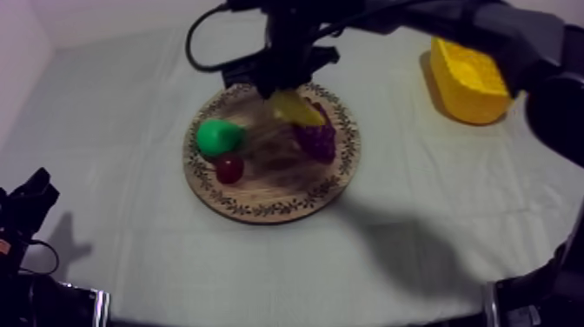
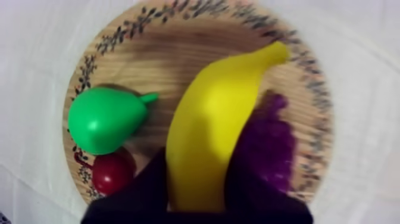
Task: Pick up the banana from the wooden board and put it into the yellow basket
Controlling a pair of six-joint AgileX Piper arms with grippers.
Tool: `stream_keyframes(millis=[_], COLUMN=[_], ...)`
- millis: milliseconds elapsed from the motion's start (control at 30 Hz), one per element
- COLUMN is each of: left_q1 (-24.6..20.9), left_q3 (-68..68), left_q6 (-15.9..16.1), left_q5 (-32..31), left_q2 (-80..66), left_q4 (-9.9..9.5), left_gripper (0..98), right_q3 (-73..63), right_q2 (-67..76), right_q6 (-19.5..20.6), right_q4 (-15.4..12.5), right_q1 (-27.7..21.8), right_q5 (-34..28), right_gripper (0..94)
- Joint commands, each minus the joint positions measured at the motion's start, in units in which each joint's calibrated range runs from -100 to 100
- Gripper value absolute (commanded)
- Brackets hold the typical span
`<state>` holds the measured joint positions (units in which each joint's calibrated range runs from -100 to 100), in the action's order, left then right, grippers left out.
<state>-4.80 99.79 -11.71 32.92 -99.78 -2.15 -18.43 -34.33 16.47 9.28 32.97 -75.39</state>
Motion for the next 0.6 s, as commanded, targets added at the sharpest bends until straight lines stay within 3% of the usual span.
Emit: stream_keyframes(millis=[0, 200, 567], left_q1=[-0.01, -0.01, -0.01], left_q3=[-0.01, -0.01, -0.01], left_q6=[0.01, 0.01, 0.01], left_q5=[-0.01, -0.01, -0.01], left_q2=[-0.05, -0.05, -0.05], left_q4=[-0.03, -0.03, -0.03], left_gripper=[0.1, 0.1, 0.1], right_q3=[2.45, 10.31, 26.69], right_q2=[6.23, 17.19, 28.70], right_q6=[-0.09, -1.38, -5.13], right_q4=[0.98, 3.77, 8.63], right_q1=[-0.95, -5.81, -20.16], right_q5=[0.26, 2.17, 14.54], right_gripper=[11.4, 11.4, 11.6])
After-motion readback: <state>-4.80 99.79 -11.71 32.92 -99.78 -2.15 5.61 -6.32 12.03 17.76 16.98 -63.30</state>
